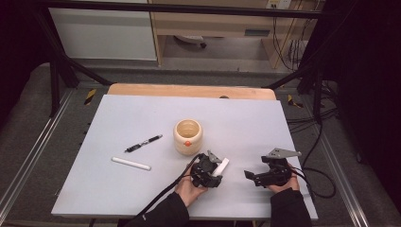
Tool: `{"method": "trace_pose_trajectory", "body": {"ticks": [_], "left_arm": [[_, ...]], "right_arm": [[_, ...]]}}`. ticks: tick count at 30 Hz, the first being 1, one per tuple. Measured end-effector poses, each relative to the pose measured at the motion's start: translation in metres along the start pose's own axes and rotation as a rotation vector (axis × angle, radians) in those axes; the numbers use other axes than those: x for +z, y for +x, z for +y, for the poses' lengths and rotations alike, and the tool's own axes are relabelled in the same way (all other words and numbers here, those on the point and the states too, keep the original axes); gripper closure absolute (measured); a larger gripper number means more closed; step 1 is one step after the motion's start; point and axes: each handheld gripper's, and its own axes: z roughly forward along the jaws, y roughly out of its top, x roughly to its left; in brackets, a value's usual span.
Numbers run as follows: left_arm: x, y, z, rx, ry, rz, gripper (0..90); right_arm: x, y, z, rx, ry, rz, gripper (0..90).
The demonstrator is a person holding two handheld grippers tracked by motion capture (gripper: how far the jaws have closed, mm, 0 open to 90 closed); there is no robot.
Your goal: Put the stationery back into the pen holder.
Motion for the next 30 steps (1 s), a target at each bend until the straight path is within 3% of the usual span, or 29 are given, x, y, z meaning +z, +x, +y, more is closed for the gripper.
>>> {"method": "trace_pose_trajectory", "body": {"ticks": [15, 22, 30], "left_arm": [[0.0036, -0.0018, 0.0011, -0.028, 0.025, 0.015, 63.8], [0.0036, 0.0007, 0.0016, -0.039, 0.027, 0.000, 66.1], [0.0032, 0.0019, 0.0014, -0.018, 0.026, -0.009, 66.8]], "right_arm": [[0.0002, 0.0003, 0.0000, 0.004, 0.001, 0.003, 0.6], [0.0006, 0.0006, -0.0001, 0.006, 0.003, 0.005, 0.6], [0.0009, 0.0005, -0.0002, 0.001, 0.002, 0.005, 0.6]]}}
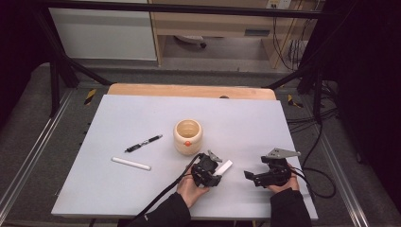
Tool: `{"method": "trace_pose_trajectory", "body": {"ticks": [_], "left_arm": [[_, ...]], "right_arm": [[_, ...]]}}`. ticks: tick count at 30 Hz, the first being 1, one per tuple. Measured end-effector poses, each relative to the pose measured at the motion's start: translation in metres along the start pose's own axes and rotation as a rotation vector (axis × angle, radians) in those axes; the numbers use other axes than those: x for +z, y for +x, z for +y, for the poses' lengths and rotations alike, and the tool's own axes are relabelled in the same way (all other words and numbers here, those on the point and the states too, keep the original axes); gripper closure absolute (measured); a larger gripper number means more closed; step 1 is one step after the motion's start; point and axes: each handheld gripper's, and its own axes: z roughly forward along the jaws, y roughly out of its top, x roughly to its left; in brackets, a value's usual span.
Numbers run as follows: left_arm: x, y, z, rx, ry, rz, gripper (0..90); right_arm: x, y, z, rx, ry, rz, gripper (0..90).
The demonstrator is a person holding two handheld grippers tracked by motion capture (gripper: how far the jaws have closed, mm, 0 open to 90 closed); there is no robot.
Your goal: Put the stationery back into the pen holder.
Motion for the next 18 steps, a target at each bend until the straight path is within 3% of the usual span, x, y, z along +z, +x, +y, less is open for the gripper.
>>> {"method": "trace_pose_trajectory", "body": {"ticks": [9, 18], "left_arm": [[-0.004, 0.001, 0.000, 0.018, -0.022, -0.012, 66.9], [-0.019, 0.010, 0.000, 0.016, -0.055, -0.032, 66.9]], "right_arm": [[0.000, 0.000, 0.000, -0.003, 0.000, 0.001, 0.7], [0.000, 0.001, 0.000, 0.000, 0.001, 0.003, 0.7]]}}
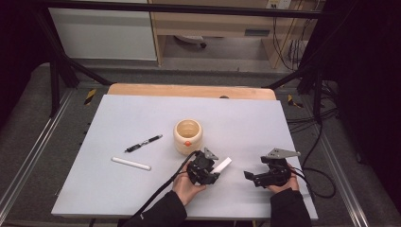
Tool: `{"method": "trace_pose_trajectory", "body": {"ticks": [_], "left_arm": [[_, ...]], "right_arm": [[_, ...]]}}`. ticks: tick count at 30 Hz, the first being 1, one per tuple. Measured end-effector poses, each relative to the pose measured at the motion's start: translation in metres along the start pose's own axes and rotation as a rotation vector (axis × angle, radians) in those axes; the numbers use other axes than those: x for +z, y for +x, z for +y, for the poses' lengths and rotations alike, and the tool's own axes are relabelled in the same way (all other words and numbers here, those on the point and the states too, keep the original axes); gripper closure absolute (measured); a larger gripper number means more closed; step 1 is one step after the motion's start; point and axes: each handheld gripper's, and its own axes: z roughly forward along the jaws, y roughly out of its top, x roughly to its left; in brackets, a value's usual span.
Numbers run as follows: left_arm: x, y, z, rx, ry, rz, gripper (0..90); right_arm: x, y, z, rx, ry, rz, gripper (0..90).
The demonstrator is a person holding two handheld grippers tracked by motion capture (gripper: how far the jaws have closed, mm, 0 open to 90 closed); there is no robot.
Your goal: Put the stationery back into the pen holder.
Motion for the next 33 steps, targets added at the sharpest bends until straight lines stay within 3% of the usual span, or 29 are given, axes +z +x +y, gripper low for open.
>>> {"method": "trace_pose_trajectory", "body": {"ticks": [15, 22, 28, 33], "left_arm": [[-0.026, 0.016, -0.005, 0.045, -0.007, -0.046, 66.9], [-0.040, 0.028, -0.010, 0.067, 0.008, -0.060, 66.9], [-0.052, 0.039, -0.018, 0.089, 0.019, -0.068, 66.8], [-0.062, 0.048, -0.024, 0.083, 0.022, -0.072, 66.8]], "right_arm": [[0.000, 0.003, 0.001, -0.015, -0.001, 0.015, 0.6], [0.003, 0.013, 0.006, -0.078, 0.010, -0.014, 0.6], [0.006, 0.025, 0.012, -0.132, 0.032, -0.015, 0.6], [0.008, 0.037, 0.018, -0.164, 0.018, 0.011, 0.7]]}}
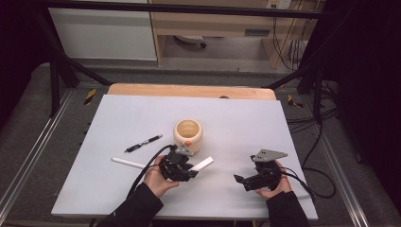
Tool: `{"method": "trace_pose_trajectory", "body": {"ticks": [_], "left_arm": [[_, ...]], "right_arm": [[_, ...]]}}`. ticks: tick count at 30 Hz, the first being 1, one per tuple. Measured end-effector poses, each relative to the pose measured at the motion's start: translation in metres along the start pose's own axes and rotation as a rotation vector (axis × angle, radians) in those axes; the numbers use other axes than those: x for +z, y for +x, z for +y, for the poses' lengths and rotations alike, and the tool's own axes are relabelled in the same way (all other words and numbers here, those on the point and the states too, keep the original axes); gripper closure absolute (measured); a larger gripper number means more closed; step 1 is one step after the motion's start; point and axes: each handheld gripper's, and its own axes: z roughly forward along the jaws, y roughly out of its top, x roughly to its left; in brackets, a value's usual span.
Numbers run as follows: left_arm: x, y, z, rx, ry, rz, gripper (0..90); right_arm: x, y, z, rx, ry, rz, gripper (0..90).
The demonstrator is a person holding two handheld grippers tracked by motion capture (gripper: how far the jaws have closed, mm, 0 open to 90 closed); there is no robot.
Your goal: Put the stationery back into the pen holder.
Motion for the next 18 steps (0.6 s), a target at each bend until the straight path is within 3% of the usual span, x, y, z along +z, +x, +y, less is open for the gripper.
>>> {"method": "trace_pose_trajectory", "body": {"ticks": [3, 8, 13, 18], "left_arm": [[-0.005, 0.004, -0.005, -0.006, -0.003, 0.003, 66.8], [-0.010, 0.010, -0.011, -0.018, -0.002, 0.003, 66.8], [-0.015, 0.015, -0.015, -0.024, 0.000, 0.000, 66.8], [-0.019, 0.019, -0.019, -0.025, 0.005, -0.004, 66.8]], "right_arm": [[0.001, 0.006, 0.004, -0.036, 0.009, -0.007, 0.7], [0.004, 0.012, 0.007, -0.084, 0.007, 0.029, 0.7], [0.007, 0.019, 0.014, -0.142, 0.002, 0.013, 1.5], [0.013, 0.030, 0.021, -0.238, 0.013, -0.004, 2.1]]}}
